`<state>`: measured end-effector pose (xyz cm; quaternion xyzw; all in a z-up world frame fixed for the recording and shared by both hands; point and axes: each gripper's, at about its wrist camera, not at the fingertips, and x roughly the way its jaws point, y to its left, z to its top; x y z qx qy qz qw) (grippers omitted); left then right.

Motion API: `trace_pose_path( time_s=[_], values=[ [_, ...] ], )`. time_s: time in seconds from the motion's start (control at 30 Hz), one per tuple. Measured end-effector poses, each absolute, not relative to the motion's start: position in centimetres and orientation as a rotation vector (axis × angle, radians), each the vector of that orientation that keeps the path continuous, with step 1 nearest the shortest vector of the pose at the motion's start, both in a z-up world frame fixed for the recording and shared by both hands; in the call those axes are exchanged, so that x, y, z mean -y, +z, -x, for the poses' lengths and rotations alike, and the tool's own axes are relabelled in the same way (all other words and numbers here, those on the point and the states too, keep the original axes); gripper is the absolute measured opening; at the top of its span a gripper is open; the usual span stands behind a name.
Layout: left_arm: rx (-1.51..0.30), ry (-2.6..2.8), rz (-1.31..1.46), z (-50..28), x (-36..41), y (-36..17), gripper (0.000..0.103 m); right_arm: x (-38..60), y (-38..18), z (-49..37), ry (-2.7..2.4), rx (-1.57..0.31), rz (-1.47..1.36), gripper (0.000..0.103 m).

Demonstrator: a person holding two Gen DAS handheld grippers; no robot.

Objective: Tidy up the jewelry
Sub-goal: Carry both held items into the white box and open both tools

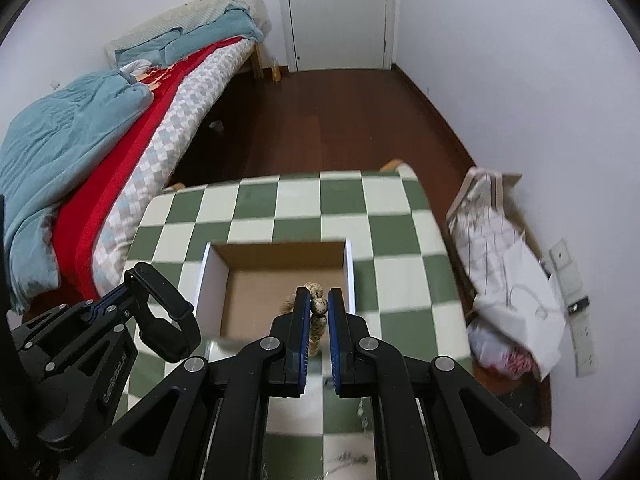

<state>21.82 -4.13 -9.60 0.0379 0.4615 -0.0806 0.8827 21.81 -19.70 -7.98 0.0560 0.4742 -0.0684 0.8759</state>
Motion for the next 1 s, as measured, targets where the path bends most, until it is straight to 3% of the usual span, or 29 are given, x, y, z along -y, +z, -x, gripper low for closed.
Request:
trace_pose_path(
  time_s=[0.2, 0.67, 0.87, 1.0],
  values=[
    [-1.005, -0.184, -0.038, -25.1, 4.7, -10.8, 0.000, 20.7, -9.2, -25.7, -0.146, -1.017, -0.122, 0.009],
    [-1.257, -0.247, 0.062, -31.7, 6.0, -19.2, 0.001, 23.0, -18.2, -32.3, -0.072, -1.186, -0.274, 0.009],
    [-1.332, -0.257, 0.092, -33.0, 6.1, -20.8, 0.008, 22.4, -19.0, -33.2, -0.025, -1.217, -0.303, 0.010],
    [-1.328, -0.236, 0.096, -33.4, 5.9, -20.3, 0.021, 22.1, -19.5, -33.3, -0.010, -1.266, -0.311, 0.012]
  ],
)
